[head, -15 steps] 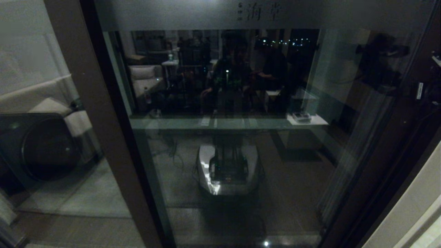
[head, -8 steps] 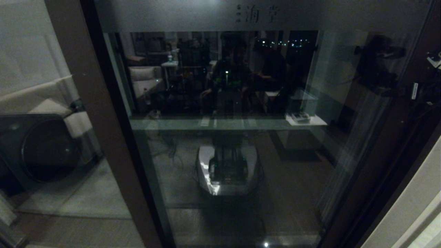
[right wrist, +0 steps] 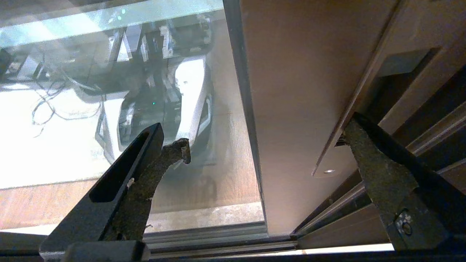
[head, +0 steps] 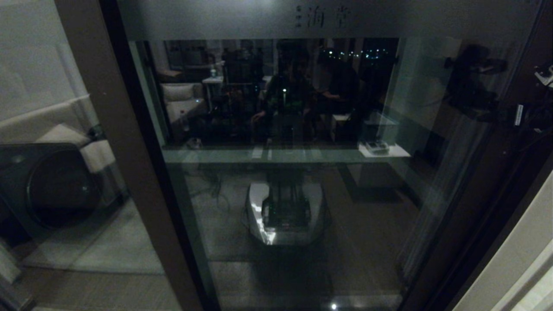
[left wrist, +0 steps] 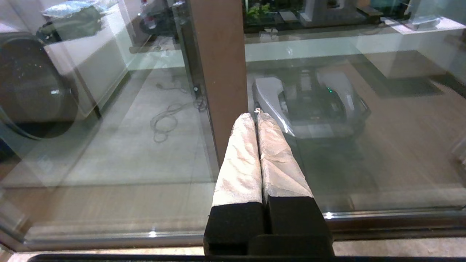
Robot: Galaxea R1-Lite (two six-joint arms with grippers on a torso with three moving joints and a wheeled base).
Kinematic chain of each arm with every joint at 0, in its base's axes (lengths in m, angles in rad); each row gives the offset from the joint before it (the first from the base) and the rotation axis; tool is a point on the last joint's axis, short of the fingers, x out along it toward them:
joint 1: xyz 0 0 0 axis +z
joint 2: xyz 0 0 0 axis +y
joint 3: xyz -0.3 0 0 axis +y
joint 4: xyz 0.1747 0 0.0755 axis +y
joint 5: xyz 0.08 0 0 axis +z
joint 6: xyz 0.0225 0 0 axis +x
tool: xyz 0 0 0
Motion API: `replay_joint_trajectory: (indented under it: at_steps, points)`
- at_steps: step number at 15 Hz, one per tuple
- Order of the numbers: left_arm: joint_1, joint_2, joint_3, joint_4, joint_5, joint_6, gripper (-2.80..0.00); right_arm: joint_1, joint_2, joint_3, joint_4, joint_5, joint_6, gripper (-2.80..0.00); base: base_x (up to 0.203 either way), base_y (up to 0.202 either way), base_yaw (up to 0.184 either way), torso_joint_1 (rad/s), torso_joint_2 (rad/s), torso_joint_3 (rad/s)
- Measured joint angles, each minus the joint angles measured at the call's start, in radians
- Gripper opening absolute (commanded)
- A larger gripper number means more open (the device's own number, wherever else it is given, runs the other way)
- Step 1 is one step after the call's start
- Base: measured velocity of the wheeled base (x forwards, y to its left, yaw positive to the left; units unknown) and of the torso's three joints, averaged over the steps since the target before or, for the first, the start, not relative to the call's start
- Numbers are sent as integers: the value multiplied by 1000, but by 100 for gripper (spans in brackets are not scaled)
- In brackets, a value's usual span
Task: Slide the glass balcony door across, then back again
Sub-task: Open the slid door
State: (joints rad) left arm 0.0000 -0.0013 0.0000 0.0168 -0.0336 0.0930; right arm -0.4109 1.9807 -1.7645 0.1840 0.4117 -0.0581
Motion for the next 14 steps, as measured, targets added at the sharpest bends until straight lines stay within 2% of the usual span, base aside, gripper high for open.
replay_joint_trajectory:
  at_steps: [14]
  points:
    - [0,0,0,0,-1,0,-280,31,-33,40,6,9,-1,0,0,0,0,0,0,0]
